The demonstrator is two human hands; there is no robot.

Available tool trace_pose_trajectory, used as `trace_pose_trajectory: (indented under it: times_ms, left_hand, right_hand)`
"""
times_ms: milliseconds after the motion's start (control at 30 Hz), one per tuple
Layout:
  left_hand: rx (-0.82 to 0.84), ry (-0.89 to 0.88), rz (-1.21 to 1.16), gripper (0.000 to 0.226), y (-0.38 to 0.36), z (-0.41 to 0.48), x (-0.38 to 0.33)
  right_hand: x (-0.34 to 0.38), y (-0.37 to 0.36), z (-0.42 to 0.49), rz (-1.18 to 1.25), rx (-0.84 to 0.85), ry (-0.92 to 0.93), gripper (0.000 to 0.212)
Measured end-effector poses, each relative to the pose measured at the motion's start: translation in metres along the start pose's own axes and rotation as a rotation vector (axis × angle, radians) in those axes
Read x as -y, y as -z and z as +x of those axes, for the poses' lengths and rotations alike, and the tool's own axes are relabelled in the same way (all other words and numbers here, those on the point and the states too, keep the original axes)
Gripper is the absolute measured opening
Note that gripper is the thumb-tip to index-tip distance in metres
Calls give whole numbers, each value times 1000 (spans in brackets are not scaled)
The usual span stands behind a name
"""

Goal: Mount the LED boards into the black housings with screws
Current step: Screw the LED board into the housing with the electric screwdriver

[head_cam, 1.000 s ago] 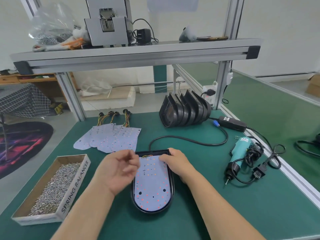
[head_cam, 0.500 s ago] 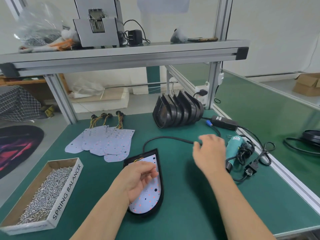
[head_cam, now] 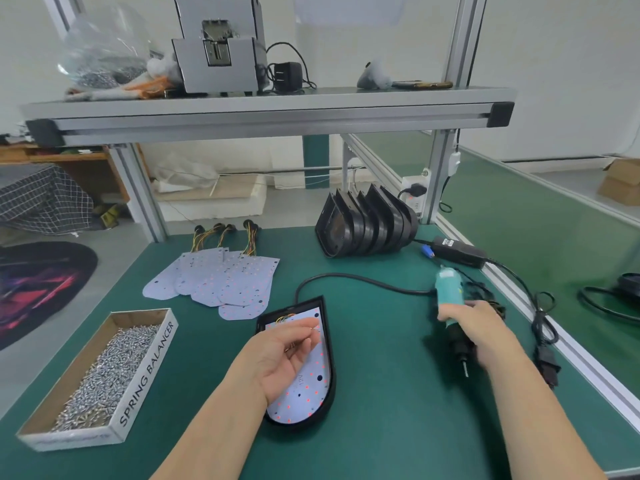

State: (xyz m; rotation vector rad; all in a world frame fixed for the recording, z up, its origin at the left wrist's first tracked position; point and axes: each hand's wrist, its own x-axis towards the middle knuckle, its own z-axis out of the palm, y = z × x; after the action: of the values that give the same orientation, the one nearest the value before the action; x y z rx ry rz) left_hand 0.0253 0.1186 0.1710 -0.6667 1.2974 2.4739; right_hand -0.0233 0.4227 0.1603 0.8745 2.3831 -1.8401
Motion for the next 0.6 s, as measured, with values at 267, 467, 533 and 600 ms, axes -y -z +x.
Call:
trace_pose_trajectory:
  times_ms: [267,467,533,600]
  left_hand:
    - [0,-84,137,9,-1,4,7]
    - [12,-143,257,14,-3,11,15]
    - [23,-137,269,15,-2,12,15]
    - [47,-118,256,13,-1,12,13]
  right_hand:
    - [20,-51,-62,1063,731,-66,28]
    - [45,-85,-70,1260,851,-17,30]
    - [53,-94,-70,1238,848,11,25]
    - [62,-103,-71,1185,759,63,19]
